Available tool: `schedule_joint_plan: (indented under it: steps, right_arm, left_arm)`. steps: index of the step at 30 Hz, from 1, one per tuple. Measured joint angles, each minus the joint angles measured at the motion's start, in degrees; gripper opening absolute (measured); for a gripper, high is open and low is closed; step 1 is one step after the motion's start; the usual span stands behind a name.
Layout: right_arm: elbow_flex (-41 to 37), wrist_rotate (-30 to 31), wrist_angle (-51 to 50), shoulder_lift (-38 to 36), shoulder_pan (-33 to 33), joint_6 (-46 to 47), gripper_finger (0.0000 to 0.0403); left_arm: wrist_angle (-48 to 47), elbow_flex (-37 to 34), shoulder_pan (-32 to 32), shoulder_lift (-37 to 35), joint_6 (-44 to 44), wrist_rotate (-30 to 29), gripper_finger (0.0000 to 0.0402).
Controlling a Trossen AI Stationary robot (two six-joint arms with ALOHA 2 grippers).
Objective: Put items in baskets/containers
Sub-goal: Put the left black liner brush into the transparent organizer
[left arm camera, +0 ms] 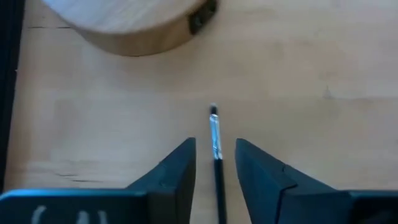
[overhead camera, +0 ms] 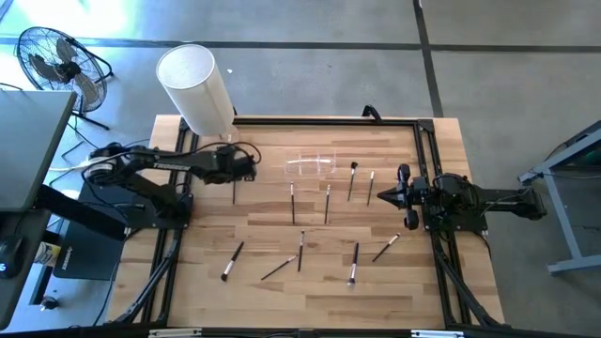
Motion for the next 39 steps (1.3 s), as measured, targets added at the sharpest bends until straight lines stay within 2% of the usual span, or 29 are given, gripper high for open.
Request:
schedule_joint_plan:
  steps: [8,14,26,35,39]
  right_arm:
    - [0.0,0.0,0.0,0.0,0.0,0.0,0.0]
    - [0.0,0.0,0.0,0.0,0.0,0.0,0.0]
    - [0.0,0.0,0.0,0.0,0.0,0.0,0.0]
    - [0.0,0.0,0.0,0.0,0.0,0.0,0.0]
    - [0.0,0.0,0.0,0.0,0.0,0.0,0.0]
  left_arm:
    - [1.1,0.0,5.5,2.7,0.3,1.4,0.0124]
    - [6.2,0.0,7.6,5.1,6.5,3.0,0.0124]
    - [9.1,0.2,7.5,10.2,7.3,2.3,0.0124]
    - [10.3,0.1,7.5,10.6,7.3,-0.2,0.0123]
    - [10.6,0.1,7.6,10.7,7.2,0.1,0.0105]
